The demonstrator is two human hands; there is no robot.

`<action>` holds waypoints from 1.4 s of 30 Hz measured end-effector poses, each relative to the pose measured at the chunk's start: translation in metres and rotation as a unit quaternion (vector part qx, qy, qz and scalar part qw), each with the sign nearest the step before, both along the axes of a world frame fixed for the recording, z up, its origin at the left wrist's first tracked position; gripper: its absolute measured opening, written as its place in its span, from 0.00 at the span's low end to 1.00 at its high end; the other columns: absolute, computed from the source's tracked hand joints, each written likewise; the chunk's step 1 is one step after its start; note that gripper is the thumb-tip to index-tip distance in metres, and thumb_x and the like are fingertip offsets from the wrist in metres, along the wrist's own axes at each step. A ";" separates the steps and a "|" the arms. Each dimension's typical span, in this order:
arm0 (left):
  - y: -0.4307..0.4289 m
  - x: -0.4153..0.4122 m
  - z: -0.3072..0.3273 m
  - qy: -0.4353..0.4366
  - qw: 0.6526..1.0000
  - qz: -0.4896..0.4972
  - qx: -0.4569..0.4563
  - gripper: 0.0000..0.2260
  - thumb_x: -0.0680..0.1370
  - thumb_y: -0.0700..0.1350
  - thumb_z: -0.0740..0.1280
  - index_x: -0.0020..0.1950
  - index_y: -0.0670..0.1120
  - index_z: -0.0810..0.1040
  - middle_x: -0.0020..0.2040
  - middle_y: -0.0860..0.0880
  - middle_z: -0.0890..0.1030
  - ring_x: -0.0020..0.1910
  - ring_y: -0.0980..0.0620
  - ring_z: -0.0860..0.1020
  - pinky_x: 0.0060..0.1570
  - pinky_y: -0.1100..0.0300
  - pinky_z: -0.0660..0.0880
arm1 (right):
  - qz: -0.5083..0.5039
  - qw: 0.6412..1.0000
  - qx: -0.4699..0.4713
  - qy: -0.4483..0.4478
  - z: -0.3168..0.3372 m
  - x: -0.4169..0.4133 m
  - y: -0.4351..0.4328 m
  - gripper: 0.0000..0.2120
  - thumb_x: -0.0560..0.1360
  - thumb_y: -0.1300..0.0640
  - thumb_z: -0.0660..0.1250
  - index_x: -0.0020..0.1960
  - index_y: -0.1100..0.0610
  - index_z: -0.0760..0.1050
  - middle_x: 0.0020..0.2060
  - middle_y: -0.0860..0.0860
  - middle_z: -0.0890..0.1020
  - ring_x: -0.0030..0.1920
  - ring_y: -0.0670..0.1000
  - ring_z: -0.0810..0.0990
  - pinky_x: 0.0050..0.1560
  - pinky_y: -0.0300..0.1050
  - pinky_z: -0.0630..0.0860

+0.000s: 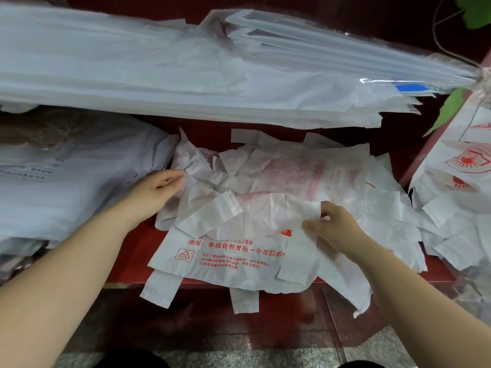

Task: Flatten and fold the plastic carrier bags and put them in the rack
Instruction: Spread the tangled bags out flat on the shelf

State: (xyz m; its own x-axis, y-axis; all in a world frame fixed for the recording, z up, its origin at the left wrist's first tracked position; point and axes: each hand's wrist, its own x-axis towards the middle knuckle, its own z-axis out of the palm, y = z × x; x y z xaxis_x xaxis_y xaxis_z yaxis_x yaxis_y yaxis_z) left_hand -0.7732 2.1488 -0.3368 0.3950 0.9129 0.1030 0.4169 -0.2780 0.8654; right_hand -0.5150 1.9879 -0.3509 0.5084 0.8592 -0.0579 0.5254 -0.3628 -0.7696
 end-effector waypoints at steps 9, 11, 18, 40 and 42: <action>0.011 0.030 -0.008 0.194 0.978 -0.073 0.021 0.17 0.75 0.44 0.68 0.64 0.46 0.74 0.60 0.48 0.76 0.55 0.52 0.74 0.48 0.67 0.65 | -0.080 0.990 0.073 0.086 0.012 0.006 -0.003 0.25 0.77 0.47 0.59 0.52 0.72 0.72 0.50 0.67 0.76 0.49 0.63 0.75 0.48 0.51 0.73; 0.012 0.030 -0.009 0.162 0.985 -0.057 0.006 0.10 0.74 0.41 0.69 0.55 0.43 0.78 0.45 0.50 0.79 0.42 0.54 0.75 0.39 0.65 0.68 | -0.088 0.986 0.077 0.120 0.015 0.005 0.005 0.17 0.77 0.47 0.59 0.53 0.61 0.72 0.49 0.62 0.76 0.44 0.53 0.75 0.40 0.43 0.70; 0.008 0.019 0.000 -0.065 0.989 -0.047 -0.128 0.06 0.76 0.37 0.64 0.42 0.46 0.78 0.33 0.51 0.82 0.32 0.56 0.80 0.32 0.66 0.76 | -0.012 0.997 -0.023 0.075 0.017 0.004 0.019 0.07 0.75 0.57 0.65 0.38 0.56 0.73 0.35 0.52 0.78 0.33 0.51 0.77 0.30 0.38 0.73; -0.016 0.037 -0.026 0.185 0.975 -0.118 0.023 0.34 0.71 0.44 0.72 0.73 0.51 0.60 0.66 0.49 0.72 0.65 0.50 0.69 0.62 0.60 0.67 | -0.105 0.994 -0.012 0.038 0.016 0.005 0.019 0.27 0.73 0.57 0.68 0.67 0.58 0.61 0.51 0.54 0.77 0.47 0.55 0.76 0.44 0.44 0.71; -0.017 0.036 -0.027 0.185 0.977 -0.097 0.051 0.31 0.70 0.42 0.73 0.70 0.53 0.64 0.57 0.50 0.76 0.60 0.50 0.73 0.56 0.62 0.69 | -0.099 0.993 -0.060 -0.013 0.015 0.009 0.011 0.29 0.72 0.56 0.68 0.69 0.58 0.59 0.55 0.57 0.77 0.49 0.55 0.75 0.45 0.43 0.69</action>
